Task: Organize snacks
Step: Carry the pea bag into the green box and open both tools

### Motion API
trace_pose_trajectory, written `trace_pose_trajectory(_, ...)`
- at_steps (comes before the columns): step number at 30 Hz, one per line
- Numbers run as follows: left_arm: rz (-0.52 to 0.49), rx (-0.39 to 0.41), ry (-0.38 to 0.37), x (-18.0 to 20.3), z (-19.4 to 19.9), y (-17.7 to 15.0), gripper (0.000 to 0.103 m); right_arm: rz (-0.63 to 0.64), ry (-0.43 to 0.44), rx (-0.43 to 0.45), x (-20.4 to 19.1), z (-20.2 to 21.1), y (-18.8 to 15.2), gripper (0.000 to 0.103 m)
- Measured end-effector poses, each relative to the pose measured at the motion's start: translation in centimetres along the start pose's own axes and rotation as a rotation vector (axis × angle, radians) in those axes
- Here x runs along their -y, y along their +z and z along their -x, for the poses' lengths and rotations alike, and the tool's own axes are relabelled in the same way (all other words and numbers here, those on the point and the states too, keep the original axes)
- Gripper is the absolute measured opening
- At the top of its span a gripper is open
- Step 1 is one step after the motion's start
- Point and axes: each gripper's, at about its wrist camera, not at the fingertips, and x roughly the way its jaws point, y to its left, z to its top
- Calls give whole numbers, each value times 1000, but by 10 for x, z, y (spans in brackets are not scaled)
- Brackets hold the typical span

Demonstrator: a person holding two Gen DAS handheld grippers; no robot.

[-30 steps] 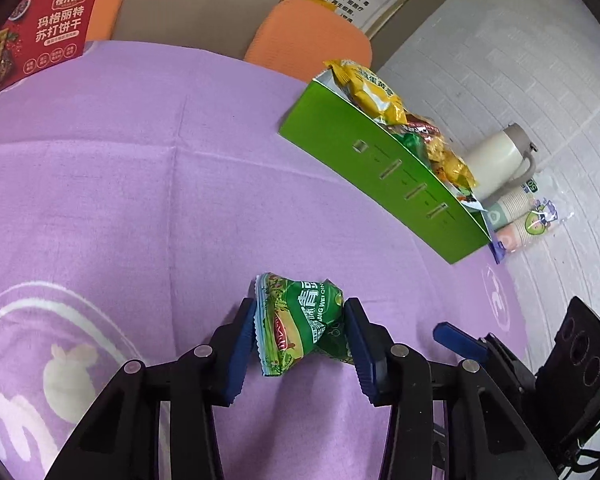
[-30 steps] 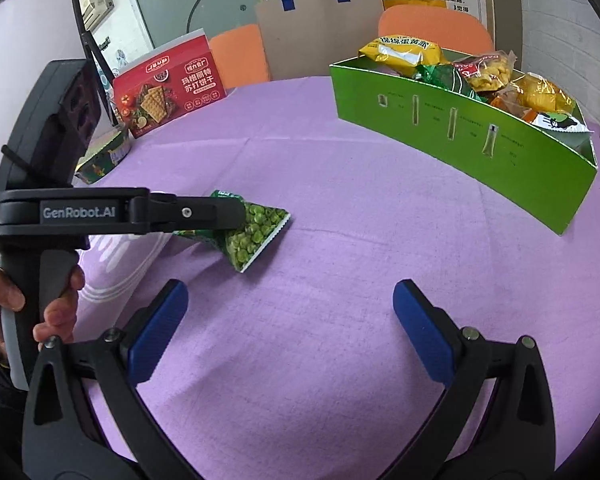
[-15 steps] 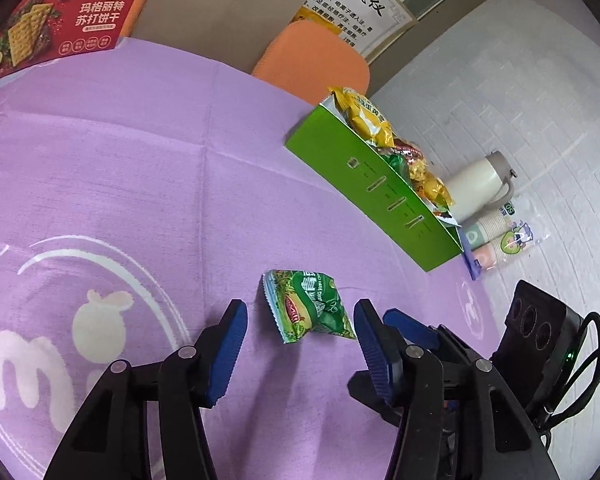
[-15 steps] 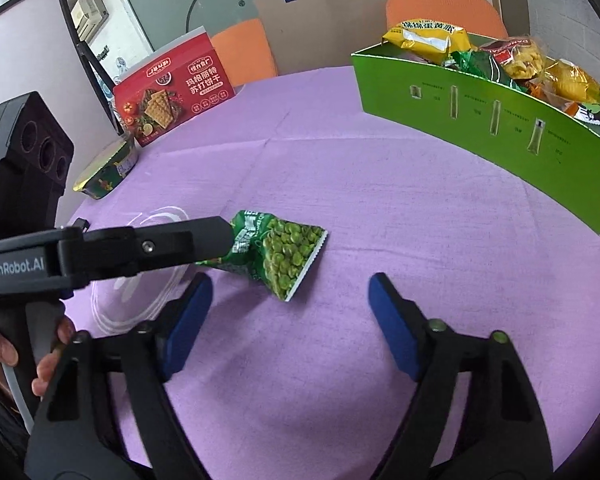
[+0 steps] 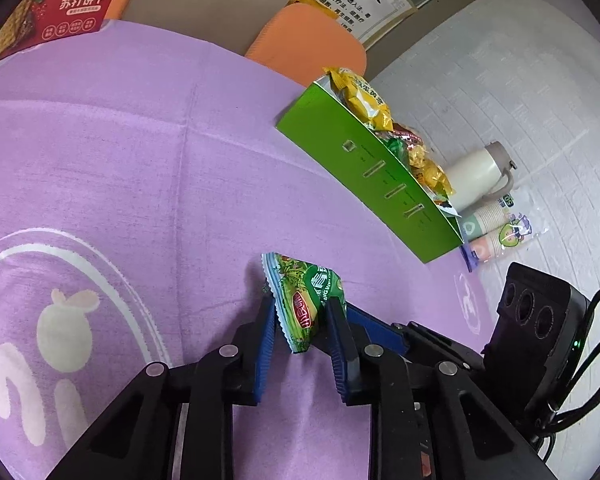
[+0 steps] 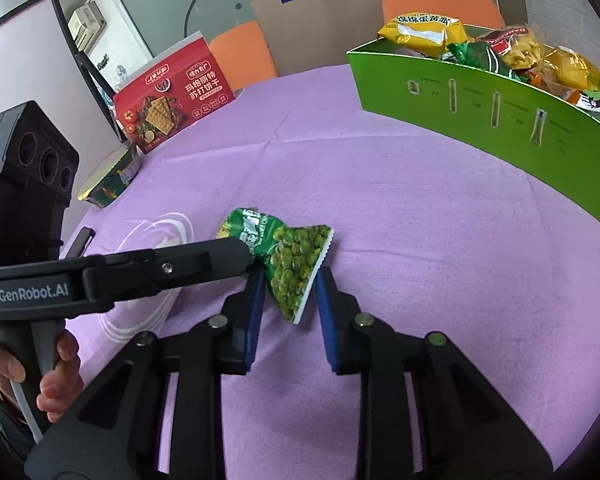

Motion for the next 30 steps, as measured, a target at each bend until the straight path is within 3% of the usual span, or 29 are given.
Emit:
trace_pose_trajectory(8,-59,-1,-29,37,-2,7,25,-47,-30,116,24,46,8,28)
trace_pose_trajectory(17,-222,-9,-97,122,-31,46,25,-101,-117,264,80,102,36,28)
trace_pose_trajectory(23,-296,-43,-129,167,-68,70,25,-153,-181,285,120,110,50,28)
trace_pose_trajectory(30,-303,-106,-157,185,-115,90,25,-175,-221,253,151,98,65,28)
